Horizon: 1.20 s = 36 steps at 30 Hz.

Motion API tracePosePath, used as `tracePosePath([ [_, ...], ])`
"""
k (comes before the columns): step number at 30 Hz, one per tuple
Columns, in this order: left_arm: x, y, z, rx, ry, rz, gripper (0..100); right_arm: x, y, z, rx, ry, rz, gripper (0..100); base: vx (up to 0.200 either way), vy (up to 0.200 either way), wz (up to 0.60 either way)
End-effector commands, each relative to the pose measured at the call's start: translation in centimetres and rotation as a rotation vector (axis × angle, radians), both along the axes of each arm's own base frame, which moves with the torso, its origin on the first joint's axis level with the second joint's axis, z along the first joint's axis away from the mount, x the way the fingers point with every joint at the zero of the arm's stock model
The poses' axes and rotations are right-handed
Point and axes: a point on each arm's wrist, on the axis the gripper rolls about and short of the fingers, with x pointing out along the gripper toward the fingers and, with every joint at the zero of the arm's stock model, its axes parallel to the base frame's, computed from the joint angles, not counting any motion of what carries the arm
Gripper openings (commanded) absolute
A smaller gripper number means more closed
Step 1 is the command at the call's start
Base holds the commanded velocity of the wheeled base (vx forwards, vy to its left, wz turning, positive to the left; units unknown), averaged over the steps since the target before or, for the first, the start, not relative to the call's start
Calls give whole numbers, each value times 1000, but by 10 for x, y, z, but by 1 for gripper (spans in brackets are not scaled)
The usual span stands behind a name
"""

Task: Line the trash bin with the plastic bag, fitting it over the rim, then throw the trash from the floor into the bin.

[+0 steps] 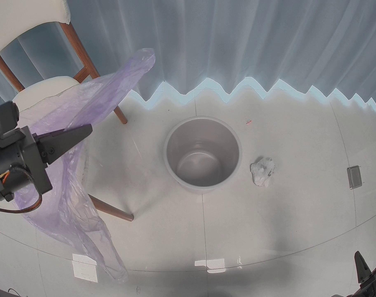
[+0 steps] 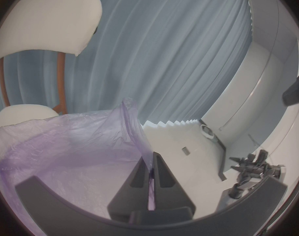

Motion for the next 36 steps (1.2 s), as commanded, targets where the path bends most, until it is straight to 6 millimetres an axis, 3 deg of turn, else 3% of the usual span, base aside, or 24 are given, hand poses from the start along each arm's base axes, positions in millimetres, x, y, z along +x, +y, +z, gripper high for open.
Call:
tracePosePath([
  [1, -19, -8, 13, -81, -25, -116, 0, 0, 0, -5, 0, -1, 0, 100, 0, 0, 0],
  [6, -15, -24, 16, -148, -24, -195, 0, 0, 0, -5, 0, -1, 0, 100, 0, 0, 0],
  [14, 17, -61, 11, -215, -73, -266, 0, 0, 0, -5, 0, -1, 0, 100, 0, 0, 0],
  [25, 47, -94, 27, -263, -47, -487, 0, 0, 0, -5, 0, -1, 0, 100, 0, 0, 0],
  [30, 59, -102, 19, -237, 0, -577, 0, 0, 0, -5, 0, -1, 0, 100, 0, 0, 0],
  [36, 68, -111, 19, -232, 2, -597, 0, 0, 0, -5, 0, -1, 0, 100, 200, 0, 0],
])
